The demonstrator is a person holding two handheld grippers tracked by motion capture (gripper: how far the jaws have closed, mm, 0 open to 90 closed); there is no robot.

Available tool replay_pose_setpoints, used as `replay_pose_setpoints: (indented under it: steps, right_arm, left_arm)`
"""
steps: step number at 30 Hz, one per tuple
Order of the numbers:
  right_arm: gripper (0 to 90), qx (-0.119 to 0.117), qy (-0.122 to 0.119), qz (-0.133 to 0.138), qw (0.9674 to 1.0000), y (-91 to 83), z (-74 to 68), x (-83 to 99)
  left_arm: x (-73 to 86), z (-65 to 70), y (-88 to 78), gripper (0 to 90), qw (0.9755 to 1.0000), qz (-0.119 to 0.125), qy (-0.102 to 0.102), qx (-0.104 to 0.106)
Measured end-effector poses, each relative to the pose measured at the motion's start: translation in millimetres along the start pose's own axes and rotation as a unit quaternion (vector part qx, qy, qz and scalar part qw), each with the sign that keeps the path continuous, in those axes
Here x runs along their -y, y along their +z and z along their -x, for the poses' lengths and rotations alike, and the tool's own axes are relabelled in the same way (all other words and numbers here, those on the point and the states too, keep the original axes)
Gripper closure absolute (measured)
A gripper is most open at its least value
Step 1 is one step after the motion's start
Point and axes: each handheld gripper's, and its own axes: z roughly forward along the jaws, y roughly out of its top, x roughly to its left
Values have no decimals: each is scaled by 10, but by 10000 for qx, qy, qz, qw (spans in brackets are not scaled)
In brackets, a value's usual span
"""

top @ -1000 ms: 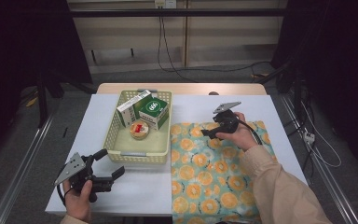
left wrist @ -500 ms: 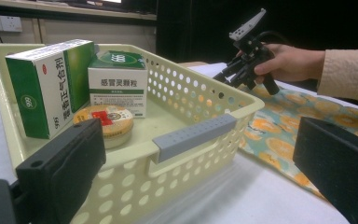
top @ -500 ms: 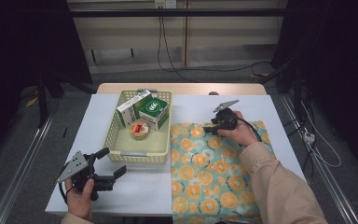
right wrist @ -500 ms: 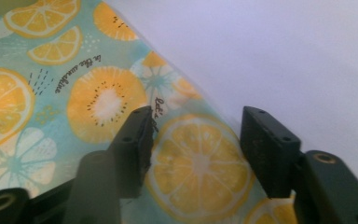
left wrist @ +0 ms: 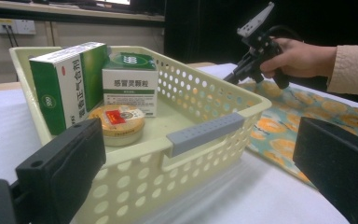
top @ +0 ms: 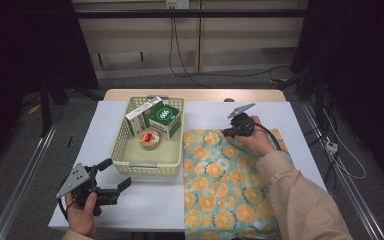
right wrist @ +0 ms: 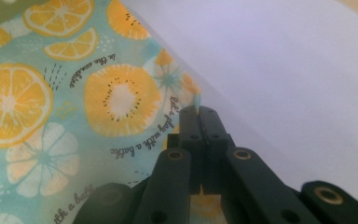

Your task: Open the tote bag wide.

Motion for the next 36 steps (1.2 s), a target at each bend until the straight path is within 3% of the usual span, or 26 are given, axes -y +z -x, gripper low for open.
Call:
replay_pose_setpoints:
  steps: [5, 7, 9, 12, 15, 16, 18, 20, 22, 26, 29, 32, 36]
  right_arm:
    - [900, 260, 121, 10, 9996, -10, 180, -117]
    - [900, 521, 115, -62, 9986, -19, 289, -167]
    - [900, 688, 289, -17, 9972, -43, 435, -201]
    - [900, 1067, 563, 20, 9927, -100, 648, -232]
    - [886, 1426, 901, 68, 9856, -169, 806, -221]
    - [814, 1501, 1050, 188, 9829, -194, 840, -204]
    - [568, 1539, 1144, 298, 9810, -223, 873, -181]
    - [535, 1403, 1020, 359, 9842, -266, 836, -159]
    - [474, 1079, 958, 478, 9884, -305, 755, -125]
    - [392, 563, 714, 454, 9948, -381, 489, -13]
    - [365, 232, 550, 508, 9969, -491, 273, 105]
    - [337, 90, 209, 439, 9988, -614, 50, 227]
    - [324, -172, 80, 464, 9987, -782, -217, 413]
  left_arm:
    - [-12, 21, -11, 21, 9999, -57, 93, 4]
    - [-12, 29, -21, 21, 9999, -82, 104, 3]
    - [-8, 34, -34, 21, 9999, -68, 81, -28]
    - [-8, 52, -44, 21, 9999, -76, 82, -49]
    - [-20, 62, -46, 21, 9999, -73, 126, -41]
    - [-24, 68, -41, 21, 9999, -57, 119, -44]
    - [-30, 73, -35, 21, 9999, -79, 150, -20]
    - [-33, 74, -34, 21, 9998, -73, 157, -7]
    - [-32, 70, -35, 21, 9999, -57, 131, -8]
    - [-32, 52, -47, 21, 9999, -70, 128, -15]
    - [-27, 53, -57, 21, 10000, -50, 78, -29]
    - [-31, 60, -52, 21, 9999, -70, 112, -18]
    - [-37, 76, -48, 21, 9998, -99, 148, 7]
